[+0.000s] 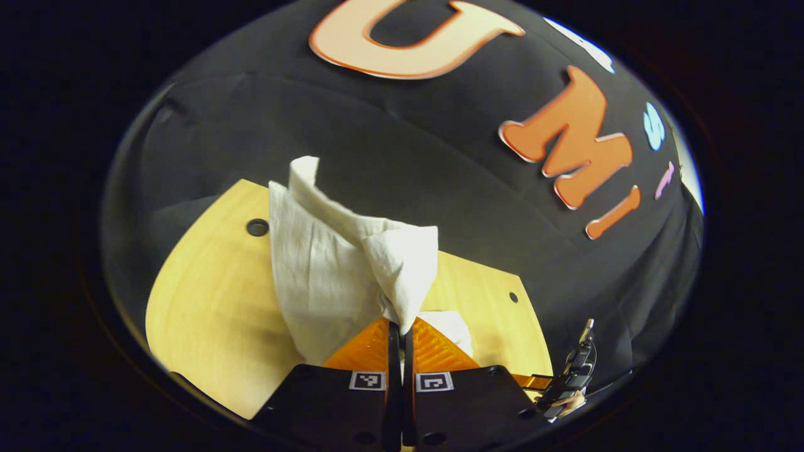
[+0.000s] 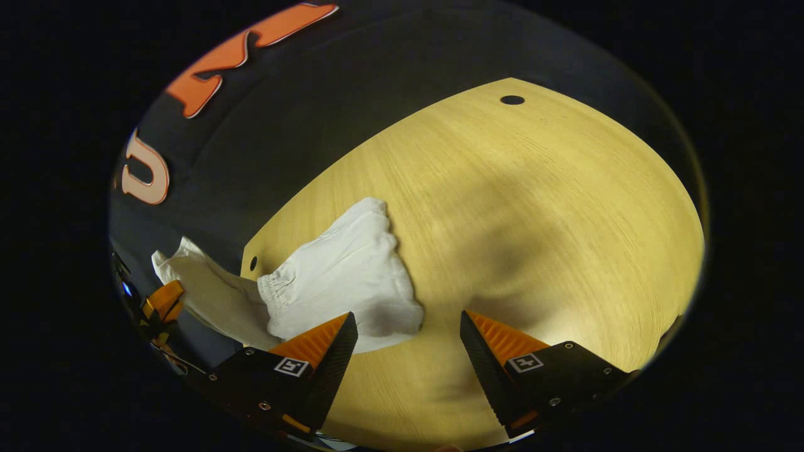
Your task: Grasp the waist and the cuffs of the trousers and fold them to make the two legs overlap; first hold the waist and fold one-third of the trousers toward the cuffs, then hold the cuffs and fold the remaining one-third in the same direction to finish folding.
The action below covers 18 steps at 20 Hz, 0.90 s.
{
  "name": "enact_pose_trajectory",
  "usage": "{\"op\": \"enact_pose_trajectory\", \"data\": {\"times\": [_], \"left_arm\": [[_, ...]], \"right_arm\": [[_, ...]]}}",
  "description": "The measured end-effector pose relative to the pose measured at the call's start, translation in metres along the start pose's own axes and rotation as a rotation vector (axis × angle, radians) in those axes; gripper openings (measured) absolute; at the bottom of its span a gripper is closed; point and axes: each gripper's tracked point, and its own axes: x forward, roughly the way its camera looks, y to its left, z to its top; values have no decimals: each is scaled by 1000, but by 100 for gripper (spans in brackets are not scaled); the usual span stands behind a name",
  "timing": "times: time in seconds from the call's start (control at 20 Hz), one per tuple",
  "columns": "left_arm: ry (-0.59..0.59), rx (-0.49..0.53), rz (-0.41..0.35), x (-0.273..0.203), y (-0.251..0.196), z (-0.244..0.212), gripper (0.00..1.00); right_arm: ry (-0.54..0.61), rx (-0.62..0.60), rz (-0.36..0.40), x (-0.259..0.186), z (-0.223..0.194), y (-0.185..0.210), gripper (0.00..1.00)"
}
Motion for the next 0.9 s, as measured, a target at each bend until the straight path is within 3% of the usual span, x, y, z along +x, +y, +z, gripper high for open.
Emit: {"op": "enact_pose_trajectory", "data": {"times": [0.2, 0.35, 0.55, 0.8, 0.85, 0.9], "left_arm": [[87, 64, -58, 51, -49, -31, 4], [172, 93, -78, 76, -50, -45, 4], [319, 130, -51, 105, -55, -94, 4], [406, 161, 3, 126, -44, -132, 6], [418, 149, 3, 124, -47, -137, 29], [420, 144, -1, 125, -50, -141, 29]], "right_arm": [[-12, 42, -13, -21, 12, -43, 99], [-12, 67, -31, -37, 17, -75, 99], [-2, 93, -51, -34, 12, -102, 99], [0, 94, -62, -39, 15, -118, 99], [2, 88, -59, -39, 14, -119, 99], [5, 79, -57, -38, 14, -118, 99]]}}
